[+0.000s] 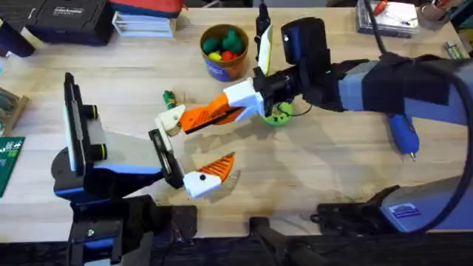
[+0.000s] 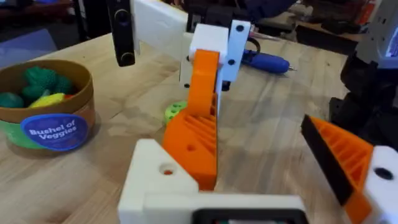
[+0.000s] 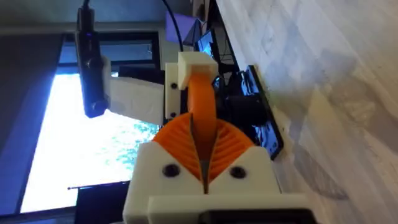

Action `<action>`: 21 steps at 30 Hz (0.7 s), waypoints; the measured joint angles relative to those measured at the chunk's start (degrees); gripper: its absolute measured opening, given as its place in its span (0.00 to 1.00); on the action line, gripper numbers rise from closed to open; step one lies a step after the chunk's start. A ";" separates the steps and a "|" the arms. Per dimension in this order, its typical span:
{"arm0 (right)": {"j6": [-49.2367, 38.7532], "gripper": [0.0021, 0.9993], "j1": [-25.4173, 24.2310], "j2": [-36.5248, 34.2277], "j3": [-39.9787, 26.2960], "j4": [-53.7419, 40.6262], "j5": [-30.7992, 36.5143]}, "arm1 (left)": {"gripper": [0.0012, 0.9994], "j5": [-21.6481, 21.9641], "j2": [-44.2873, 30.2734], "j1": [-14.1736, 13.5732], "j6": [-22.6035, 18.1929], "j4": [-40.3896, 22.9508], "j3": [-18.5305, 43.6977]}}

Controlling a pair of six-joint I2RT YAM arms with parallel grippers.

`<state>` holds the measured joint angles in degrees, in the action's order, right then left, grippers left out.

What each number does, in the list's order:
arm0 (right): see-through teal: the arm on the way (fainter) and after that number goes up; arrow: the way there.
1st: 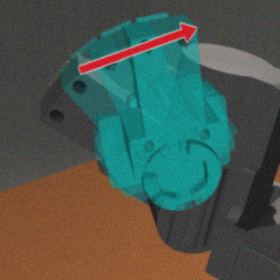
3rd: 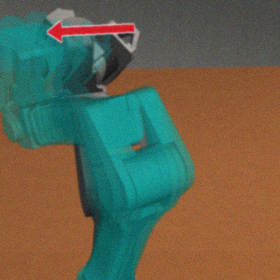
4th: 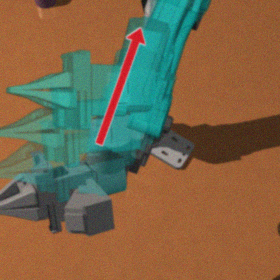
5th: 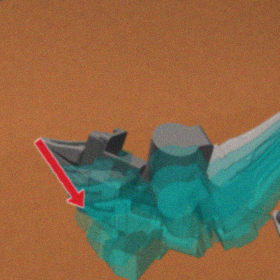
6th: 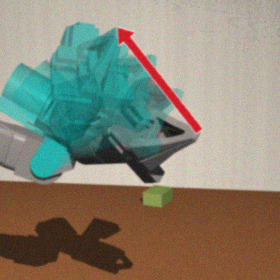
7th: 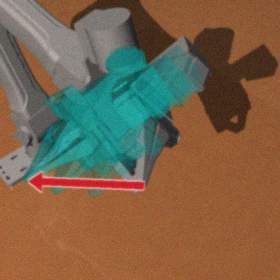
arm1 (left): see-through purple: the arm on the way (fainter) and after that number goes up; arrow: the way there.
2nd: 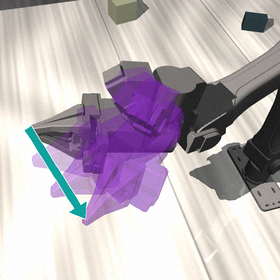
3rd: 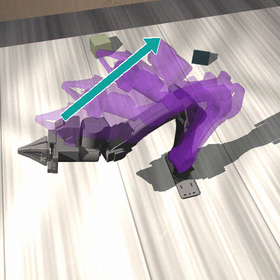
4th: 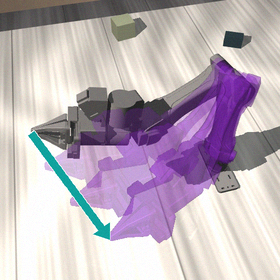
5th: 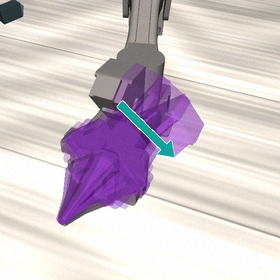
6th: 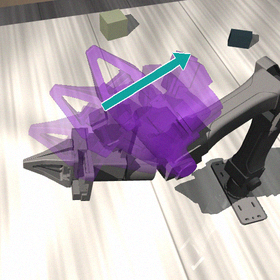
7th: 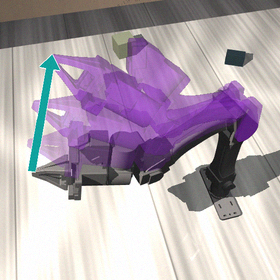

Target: Pick up the gripper from the table and insert it into the empty holder that is missing its gripper. Then pick up a screw, insert it into the mounting hole, and use the screwdriver to tighten it. Finally, clean up the table by picking up the vegetable and placing it into the bucket.

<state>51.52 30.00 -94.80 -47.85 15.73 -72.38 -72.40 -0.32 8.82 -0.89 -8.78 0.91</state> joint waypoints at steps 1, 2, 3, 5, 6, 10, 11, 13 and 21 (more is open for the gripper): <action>0.22 0.01 -0.02 -0.50 -0.01 0.19 -0.13 | 0.99 0.04 0.00 0.02 0.35 0.00 0.00; 0.61 0.01 -0.04 -1.10 -0.06 0.46 -0.42 | 0.99 0.16 -0.01 0.02 0.74 0.00 0.00; 0.83 0.01 -0.08 -1.66 -0.11 0.86 -0.77 | 0.99 0.17 -0.02 0.02 1.10 0.00 0.00; 1.55 0.01 -0.13 -3.01 -0.17 3.11 -1.72 | 0.99 0.11 -0.11 0.02 1.51 0.00 0.00; 3.59 0.01 -0.17 -5.09 -0.36 7.09 -3.16 | 0.99 0.26 -0.13 0.11 1.96 0.00 0.00; 6.61 0.01 -0.20 -6.27 -0.36 11.84 -3.77 | 0.99 0.63 -0.12 0.13 1.99 0.07 0.00; 7.39 0.01 -0.17 -6.41 -0.36 12.99 -3.76 | 0.99 0.68 -0.11 0.13 1.96 0.10 -0.02; 9.00 0.01 -0.15 -6.64 -0.36 14.79 -3.71 | 0.99 0.88 -0.11 0.13 1.78 0.16 -0.02; 12.44 0.01 0.86 -6.84 -0.36 16.77 -2.70 | 0.99 2.20 -0.11 0.66 1.78 0.37 -0.02</action>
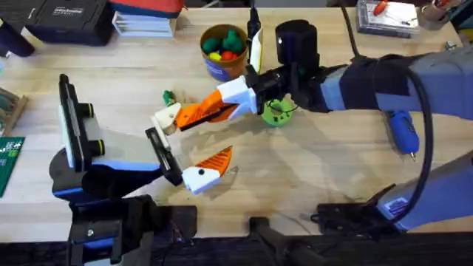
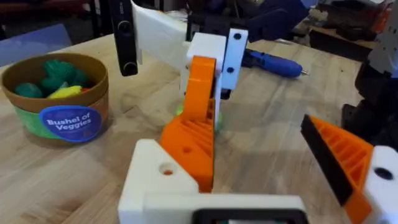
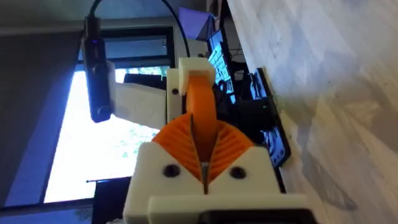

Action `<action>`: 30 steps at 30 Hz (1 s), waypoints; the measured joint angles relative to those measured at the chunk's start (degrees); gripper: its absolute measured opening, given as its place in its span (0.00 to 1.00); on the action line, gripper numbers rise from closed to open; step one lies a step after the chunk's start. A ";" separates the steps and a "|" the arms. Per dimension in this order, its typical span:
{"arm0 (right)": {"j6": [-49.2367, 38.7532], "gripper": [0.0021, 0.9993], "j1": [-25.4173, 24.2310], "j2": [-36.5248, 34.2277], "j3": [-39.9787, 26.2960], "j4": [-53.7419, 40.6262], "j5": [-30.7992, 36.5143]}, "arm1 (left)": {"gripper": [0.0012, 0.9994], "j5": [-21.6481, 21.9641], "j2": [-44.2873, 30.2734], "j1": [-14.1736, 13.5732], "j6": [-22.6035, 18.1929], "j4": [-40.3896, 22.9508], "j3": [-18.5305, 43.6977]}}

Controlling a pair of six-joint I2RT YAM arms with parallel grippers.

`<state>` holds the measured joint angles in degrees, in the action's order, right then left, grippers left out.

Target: Pick up the gripper from the table and insert it into the empty holder that is missing its gripper. Then pick up a screw, insert it into the mounting hole, and use the screwdriver to tighten it. Finally, clean up the table by picking up the vegetable and placing it into the bucket.

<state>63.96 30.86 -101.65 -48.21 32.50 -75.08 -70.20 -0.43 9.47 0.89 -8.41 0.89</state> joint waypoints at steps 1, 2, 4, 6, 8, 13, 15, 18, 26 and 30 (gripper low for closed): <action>0.20 0.01 0.12 0.00 0.00 0.50 0.23 | 0.99 0.25 0.00 0.07 0.00 0.05 0.00; 0.54 0.01 0.25 0.00 0.00 1.01 0.51 | 0.99 0.55 0.00 0.13 0.00 0.07 0.00; 0.83 0.01 0.40 0.00 0.00 1.54 0.93 | 0.99 0.90 0.00 0.17 0.00 0.11 0.00; 1.08 0.01 0.47 0.00 0.00 1.75 1.39 | 0.99 1.09 0.00 0.19 0.00 0.14 0.00; 1.25 0.01 0.50 0.00 0.00 1.78 1.82 | 0.99 1.23 0.00 0.22 0.00 0.16 0.00; 1.44 0.01 1.07 0.00 -0.02 2.85 4.79 | 0.99 0.83 0.00 0.11 0.01 0.10 0.00; 1.65 0.01 1.95 0.00 0.00 4.20 5.86 | 0.99 0.80 0.00 0.04 0.00 0.09 0.00; 1.67 0.01 2.87 0.00 0.00 5.02 6.74 | 0.99 0.70 0.00 0.04 -0.02 0.09 0.00; 1.69 0.01 3.98 -0.10 0.00 5.73 7.16 | 0.99 0.41 0.00 0.04 -0.02 0.07 0.00; 1.86 0.01 4.34 -0.44 0.00 6.81 8.08 | 0.99 0.81 0.00 0.07 0.00 0.09 0.00</action>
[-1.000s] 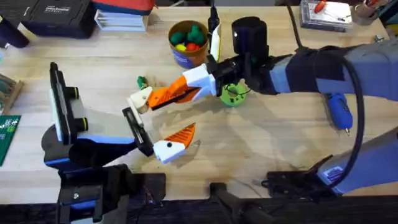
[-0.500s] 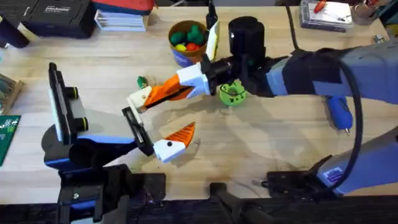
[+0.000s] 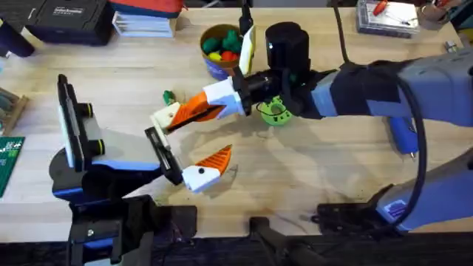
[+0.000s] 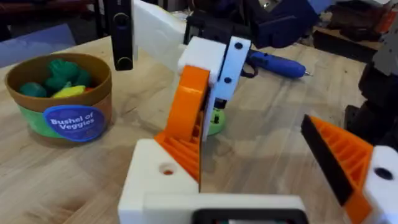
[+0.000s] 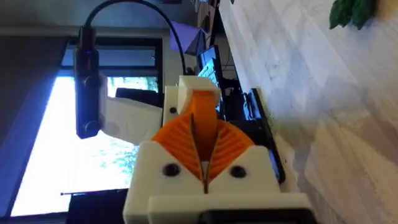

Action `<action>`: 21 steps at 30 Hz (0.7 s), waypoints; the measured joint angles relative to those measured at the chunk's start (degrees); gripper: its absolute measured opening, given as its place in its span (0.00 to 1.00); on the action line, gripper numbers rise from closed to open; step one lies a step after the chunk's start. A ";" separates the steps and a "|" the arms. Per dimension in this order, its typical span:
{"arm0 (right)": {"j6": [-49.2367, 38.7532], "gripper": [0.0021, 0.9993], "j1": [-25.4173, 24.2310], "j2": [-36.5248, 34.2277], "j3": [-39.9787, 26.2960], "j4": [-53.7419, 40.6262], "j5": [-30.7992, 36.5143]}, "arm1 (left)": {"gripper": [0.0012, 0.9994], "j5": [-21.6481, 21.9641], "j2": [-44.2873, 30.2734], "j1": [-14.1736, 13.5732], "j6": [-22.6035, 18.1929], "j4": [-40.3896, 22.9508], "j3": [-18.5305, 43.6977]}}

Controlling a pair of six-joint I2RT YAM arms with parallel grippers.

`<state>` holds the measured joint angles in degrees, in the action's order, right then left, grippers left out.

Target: Pick up the gripper from the table and insert it into the empty holder that is missing its gripper. Then pick up a screw, insert it into the mounting hole, and use the screwdriver to tighten it. Finally, clean up the table by picking up the vegetable and placing it into the bucket.

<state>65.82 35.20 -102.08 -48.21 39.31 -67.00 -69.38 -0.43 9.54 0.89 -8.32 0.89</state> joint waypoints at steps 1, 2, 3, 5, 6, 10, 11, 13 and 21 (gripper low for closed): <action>0.00 0.01 0.01 0.00 0.00 0.09 0.11 | 0.99 0.01 0.00 0.04 0.00 0.00 0.00; 0.00 0.01 0.04 0.00 0.00 0.12 0.14 | 0.99 0.06 0.00 0.04 0.00 0.00 0.00; 0.00 0.01 0.04 0.00 0.00 0.11 0.17 | 0.99 0.07 0.00 0.04 0.00 0.00 0.00; 0.02 0.01 0.04 0.00 0.00 0.12 0.32 | 0.99 0.09 0.00 0.04 0.00 0.00 0.00; 0.04 0.01 0.04 0.00 0.00 0.13 0.41 | 0.99 0.09 0.00 0.04 0.00 0.00 0.00; 0.52 0.01 0.20 0.00 0.00 0.18 1.32 | 0.99 0.22 0.00 0.04 0.04 0.00 0.00; 0.85 0.01 0.27 0.00 0.00 0.24 1.69 | 0.99 0.28 0.00 0.04 0.07 0.02 0.00; 1.47 0.01 0.40 0.00 0.00 0.39 2.50 | 0.99 0.44 0.00 0.04 0.11 0.04 0.00; 2.40 0.01 0.83 0.00 0.00 0.72 4.49 | 0.99 1.27 -0.02 0.15 0.67 0.20 -0.02</action>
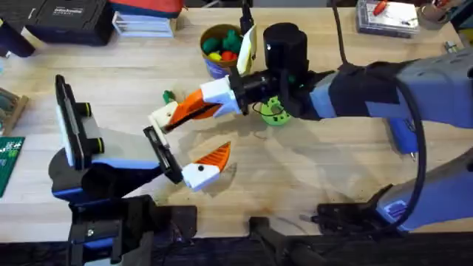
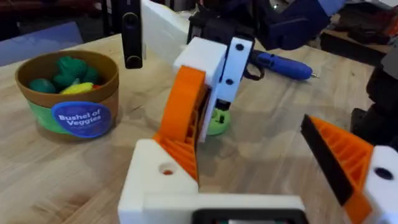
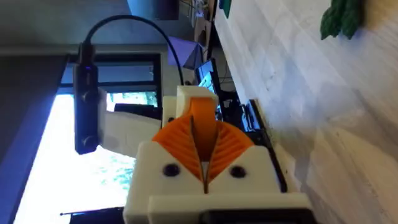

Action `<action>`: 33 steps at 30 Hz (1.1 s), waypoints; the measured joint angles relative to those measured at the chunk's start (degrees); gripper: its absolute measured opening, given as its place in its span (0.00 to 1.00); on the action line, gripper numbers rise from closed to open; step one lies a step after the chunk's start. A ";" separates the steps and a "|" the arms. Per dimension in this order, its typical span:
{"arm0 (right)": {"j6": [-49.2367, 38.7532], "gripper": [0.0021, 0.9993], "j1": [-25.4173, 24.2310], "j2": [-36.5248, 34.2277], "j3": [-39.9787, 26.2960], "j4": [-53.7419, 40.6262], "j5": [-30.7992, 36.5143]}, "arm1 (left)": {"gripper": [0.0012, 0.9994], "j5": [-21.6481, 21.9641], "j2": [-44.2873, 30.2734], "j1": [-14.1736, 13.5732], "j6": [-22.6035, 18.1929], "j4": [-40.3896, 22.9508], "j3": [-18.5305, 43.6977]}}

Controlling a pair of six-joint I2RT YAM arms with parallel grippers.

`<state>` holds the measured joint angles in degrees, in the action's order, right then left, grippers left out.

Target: Pick up the gripper from the table and insert it into the empty holder that is missing its gripper. Then pick up a screw, insert it into the mounting hole, and use the screwdriver to tighten it. Finally, clean up the table by picking up the vegetable and placing it into the bucket.

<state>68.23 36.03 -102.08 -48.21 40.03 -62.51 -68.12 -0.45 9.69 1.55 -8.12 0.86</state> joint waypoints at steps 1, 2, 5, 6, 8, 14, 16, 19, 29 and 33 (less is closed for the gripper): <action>0.06 0.01 0.04 0.00 0.00 0.02 0.13 | 0.99 0.06 0.02 0.00 0.03 0.00 0.00; 0.20 0.01 0.07 0.00 0.00 0.05 0.17 | 0.99 0.09 0.00 0.00 0.03 0.02 0.00; 0.37 0.01 0.07 0.00 0.00 0.07 0.32 | 0.99 0.15 0.00 0.00 0.03 0.02 0.00; 0.39 0.01 0.07 0.00 0.00 0.07 0.34 | 0.99 0.17 0.01 0.00 0.05 0.02 0.00; 0.43 0.01 0.09 0.00 0.00 0.07 0.36 | 0.99 0.17 0.02 0.00 0.05 0.02 0.00; 0.35 0.05 0.13 0.00 0.00 0.02 0.68 | 0.99 0.11 0.02 0.00 0.03 0.02 0.00; 0.35 0.06 0.13 0.00 0.00 0.02 0.77 | 0.99 0.13 0.02 0.00 0.02 0.02 0.00; 0.28 0.12 0.13 0.00 0.00 0.33 0.80 | 0.99 0.15 0.02 0.00 -0.06 0.04 0.00; -0.51 0.42 0.20 -0.89 0.00 2.40 2.63 | 0.99 -2.43 0.04 -0.55 -2.13 -0.24 0.00; -0.65 0.65 0.05 -1.16 0.07 2.43 2.68 | 0.99 -2.47 0.14 -0.55 -2.83 -0.24 0.00</action>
<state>67.58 36.08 -103.24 -48.14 42.46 -59.83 -70.59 -0.30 9.15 -1.27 -8.36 0.86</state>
